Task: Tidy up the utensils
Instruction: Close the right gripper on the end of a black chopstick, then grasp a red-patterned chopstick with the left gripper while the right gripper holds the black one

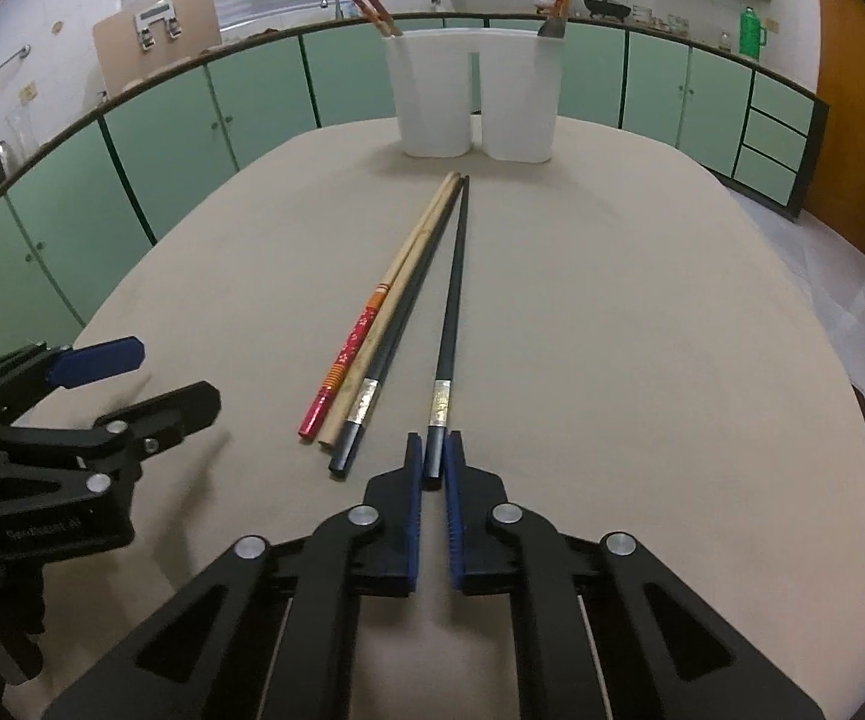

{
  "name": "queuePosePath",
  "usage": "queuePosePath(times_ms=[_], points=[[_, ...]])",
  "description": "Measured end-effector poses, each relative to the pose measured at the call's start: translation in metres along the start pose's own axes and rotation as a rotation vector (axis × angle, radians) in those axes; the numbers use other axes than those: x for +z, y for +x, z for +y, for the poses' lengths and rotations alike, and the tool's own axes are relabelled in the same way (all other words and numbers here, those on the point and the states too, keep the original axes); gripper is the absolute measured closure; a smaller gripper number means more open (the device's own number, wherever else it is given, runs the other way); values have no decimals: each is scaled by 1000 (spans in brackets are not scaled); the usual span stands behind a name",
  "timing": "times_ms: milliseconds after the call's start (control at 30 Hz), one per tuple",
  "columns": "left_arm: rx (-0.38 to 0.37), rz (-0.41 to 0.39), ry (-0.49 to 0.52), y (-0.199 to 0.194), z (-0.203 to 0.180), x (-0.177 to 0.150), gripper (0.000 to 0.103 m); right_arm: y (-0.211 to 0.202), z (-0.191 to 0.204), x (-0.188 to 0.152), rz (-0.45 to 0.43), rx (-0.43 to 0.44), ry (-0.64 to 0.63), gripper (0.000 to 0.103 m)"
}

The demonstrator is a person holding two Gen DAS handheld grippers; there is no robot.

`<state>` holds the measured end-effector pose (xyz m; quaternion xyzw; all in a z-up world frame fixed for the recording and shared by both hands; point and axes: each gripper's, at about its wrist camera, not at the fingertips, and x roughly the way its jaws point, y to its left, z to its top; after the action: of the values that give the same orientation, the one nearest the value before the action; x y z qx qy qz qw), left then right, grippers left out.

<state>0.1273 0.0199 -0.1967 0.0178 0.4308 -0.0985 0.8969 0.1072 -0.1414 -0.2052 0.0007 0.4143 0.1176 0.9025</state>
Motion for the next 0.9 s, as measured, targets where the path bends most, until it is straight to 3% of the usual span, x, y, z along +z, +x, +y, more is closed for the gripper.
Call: queuePosePath(times_ms=[233, 467, 900], points=[[-44, 0, 39, 4, -24, 5, 25, -4, -23, -1, -6, -24, 56, 97], [-29, 17, 64, 21, -40, 10, 25, -5, -38, -1, -9, -17, 86, 97], [24, 25, 6, 20, -24, 7, 25, -4, -39, -2, -13, -8, 89, 96]])
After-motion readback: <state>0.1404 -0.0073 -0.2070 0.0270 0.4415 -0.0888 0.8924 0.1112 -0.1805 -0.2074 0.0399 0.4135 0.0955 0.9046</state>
